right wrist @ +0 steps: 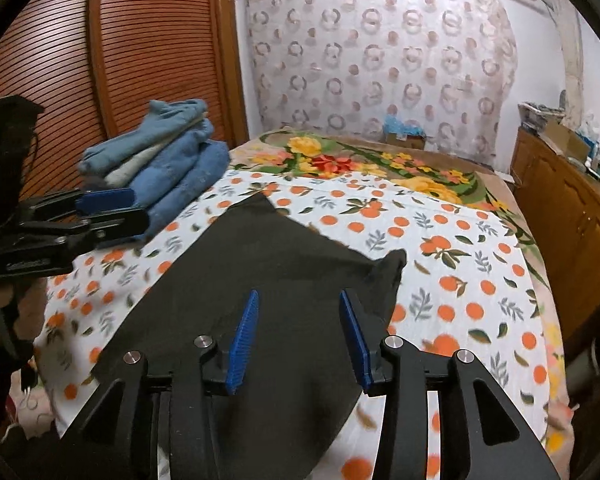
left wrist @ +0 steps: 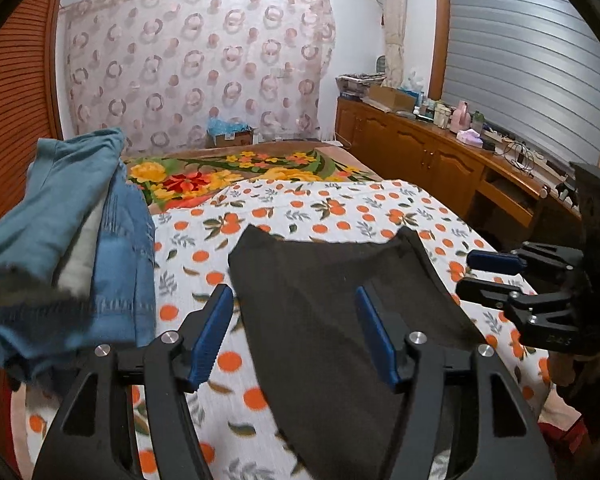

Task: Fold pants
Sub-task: 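Move both grippers to the shorts' hem edge and position around it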

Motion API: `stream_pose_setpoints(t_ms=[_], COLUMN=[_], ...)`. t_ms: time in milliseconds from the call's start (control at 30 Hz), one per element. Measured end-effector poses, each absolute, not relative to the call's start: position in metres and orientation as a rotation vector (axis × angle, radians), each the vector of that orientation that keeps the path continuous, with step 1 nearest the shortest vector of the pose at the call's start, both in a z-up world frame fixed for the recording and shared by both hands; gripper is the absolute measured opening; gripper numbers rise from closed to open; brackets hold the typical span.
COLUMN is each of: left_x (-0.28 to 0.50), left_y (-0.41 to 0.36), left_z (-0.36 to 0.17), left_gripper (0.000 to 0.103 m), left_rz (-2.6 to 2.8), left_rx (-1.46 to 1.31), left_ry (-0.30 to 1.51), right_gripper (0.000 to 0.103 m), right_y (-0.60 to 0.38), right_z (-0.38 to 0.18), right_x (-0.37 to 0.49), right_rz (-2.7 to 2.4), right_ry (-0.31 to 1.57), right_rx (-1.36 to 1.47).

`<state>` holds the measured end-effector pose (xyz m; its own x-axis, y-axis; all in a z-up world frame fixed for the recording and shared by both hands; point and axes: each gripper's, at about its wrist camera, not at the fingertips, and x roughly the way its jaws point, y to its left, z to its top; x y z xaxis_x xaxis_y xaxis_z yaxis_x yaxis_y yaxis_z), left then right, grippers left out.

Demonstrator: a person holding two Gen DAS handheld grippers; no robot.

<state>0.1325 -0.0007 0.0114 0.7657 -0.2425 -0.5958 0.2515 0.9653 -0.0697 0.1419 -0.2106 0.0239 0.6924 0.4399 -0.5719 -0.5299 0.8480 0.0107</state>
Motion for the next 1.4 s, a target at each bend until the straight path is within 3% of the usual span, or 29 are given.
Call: stream_pose_setpoints(t_ms=[200,1400], left_x=[0.116,0.061], left_y=[-0.003,-0.004], left_z=[0.007,-0.059], left_gripper=[0.065,0.060], left_rz=[-0.283,-0.317], left_rx=[0.027,0.006], left_ry=[0.653,0.818], right_gripper=[0.056,0.056], right_y=[-0.216,-0.234], right_z=[0.026,-0.022], right_x=[0.116,0.072], right_rz=[0.556,0.494], right_ry=[0.570,0.723], right_rx=[-0.163,-0.125])
